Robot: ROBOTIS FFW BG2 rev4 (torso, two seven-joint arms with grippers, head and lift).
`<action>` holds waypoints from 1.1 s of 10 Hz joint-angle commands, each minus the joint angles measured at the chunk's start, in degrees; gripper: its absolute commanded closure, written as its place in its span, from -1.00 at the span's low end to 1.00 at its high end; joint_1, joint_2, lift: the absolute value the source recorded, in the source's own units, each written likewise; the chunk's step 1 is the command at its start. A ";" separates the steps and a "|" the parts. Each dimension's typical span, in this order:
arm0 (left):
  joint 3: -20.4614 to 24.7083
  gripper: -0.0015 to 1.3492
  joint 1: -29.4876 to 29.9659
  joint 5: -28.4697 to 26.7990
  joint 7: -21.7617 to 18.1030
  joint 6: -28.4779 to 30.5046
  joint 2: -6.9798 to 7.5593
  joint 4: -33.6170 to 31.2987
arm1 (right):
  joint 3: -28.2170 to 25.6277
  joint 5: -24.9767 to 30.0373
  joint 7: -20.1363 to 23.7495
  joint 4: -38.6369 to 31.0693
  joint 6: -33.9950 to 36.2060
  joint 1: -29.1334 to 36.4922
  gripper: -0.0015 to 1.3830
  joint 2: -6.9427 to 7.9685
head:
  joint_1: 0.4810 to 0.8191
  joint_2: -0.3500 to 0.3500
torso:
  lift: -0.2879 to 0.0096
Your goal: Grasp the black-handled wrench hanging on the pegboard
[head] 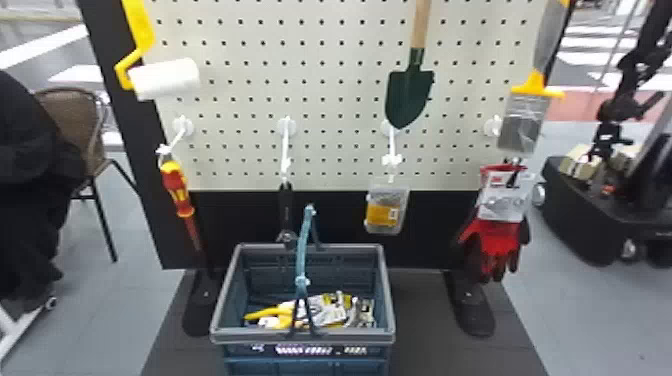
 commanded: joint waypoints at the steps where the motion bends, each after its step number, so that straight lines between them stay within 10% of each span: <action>1: -0.07 -0.56 0.00 0.00 0.00 -0.01 -0.24 0.00 | 0.00 -0.01 0.00 0.00 0.00 0.00 -0.81 0.01 | -0.60 0.00 | 0.26; 6: -0.86 -0.56 -0.49 -0.70 -0.09 0.26 -0.24 -0.70 | 0.00 -0.01 0.00 0.00 0.00 0.00 -0.81 0.01 | -0.60 0.00 | 0.26; 11: -4.82 -0.56 -17.97 -3.16 -9.32 11.51 2.37 -1.97 | 0.09 -0.09 0.35 0.14 0.09 -0.12 -0.81 0.01 | -0.60 0.00 | 0.26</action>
